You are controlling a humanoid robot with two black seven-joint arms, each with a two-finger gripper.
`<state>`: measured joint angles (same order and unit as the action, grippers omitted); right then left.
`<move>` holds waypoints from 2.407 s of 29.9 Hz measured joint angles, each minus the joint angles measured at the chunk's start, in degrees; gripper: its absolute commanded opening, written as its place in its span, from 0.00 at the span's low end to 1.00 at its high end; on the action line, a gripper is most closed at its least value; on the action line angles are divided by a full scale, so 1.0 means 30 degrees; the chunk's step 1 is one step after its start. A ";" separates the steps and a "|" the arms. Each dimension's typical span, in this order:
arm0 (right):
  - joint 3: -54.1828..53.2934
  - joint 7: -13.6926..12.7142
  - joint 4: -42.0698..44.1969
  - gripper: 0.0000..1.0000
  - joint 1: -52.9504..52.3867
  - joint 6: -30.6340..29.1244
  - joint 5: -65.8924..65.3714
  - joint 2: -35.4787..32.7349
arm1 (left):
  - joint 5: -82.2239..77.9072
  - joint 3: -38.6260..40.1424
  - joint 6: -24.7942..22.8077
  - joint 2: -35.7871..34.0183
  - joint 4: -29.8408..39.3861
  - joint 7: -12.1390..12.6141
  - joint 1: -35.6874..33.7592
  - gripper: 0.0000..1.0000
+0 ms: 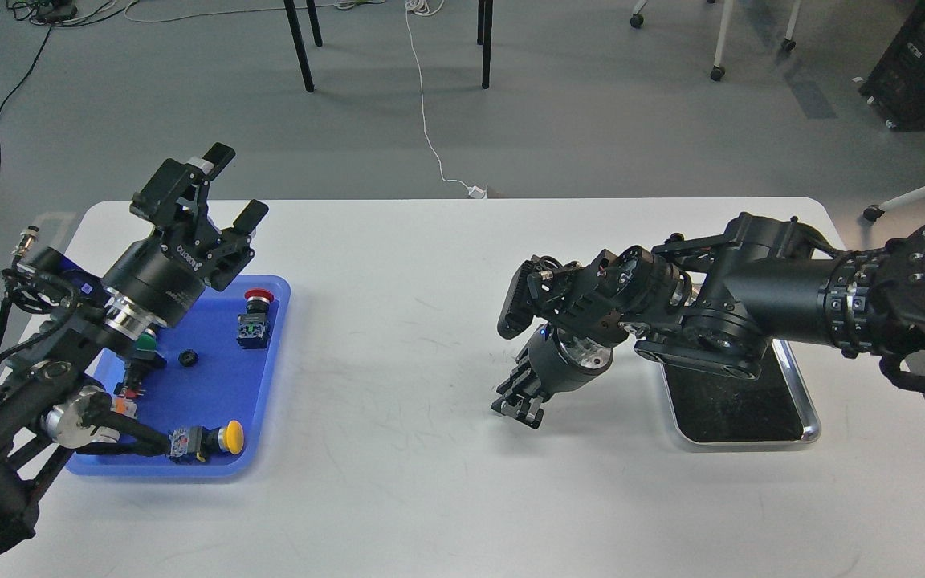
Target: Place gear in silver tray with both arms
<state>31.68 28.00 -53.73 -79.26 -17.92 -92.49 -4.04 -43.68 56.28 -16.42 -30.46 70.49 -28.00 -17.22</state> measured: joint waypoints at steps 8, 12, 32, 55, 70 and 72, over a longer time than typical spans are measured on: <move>-0.0168 0.0000 -0.0736 0.17 -0.1652 0.0007 0.0257 -0.1940 | 0.0000 0.0022 -0.0007 0.0023 0.0000 -0.0001 0.0000 0.98; -0.0227 -0.0002 -0.1232 0.17 -0.2159 0.0025 0.0275 -0.3712 | 0.0000 0.0002 -0.0006 0.0119 0.0000 -0.0002 0.0000 0.98; -0.0261 -0.0001 0.0990 0.18 0.0881 0.0066 0.0242 -1.0096 | -0.0028 -0.0279 -0.0592 0.0426 -0.0003 -0.0005 -0.0031 0.98; -0.2917 0.0003 0.3495 0.97 0.3246 0.0446 0.0489 -0.8523 | -0.0037 -0.0330 -0.0725 0.0135 -0.0009 0.0003 -0.0107 0.98; -0.8720 -0.0004 0.2857 0.98 0.4725 -0.0778 2.2560 -0.8814 | -0.0149 -0.0301 -0.1238 -0.0375 0.0000 0.0002 -0.0125 0.98; -0.9461 -0.0002 0.2909 0.98 0.5591 -0.1125 2.5645 -0.8308 | -0.0181 -0.0302 -0.1235 -0.0511 0.0002 0.0003 -0.0119 0.98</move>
<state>3.29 27.99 -45.00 -62.49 -21.30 -15.55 -28.97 -44.23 55.38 -20.12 -32.00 70.50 -27.99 -17.58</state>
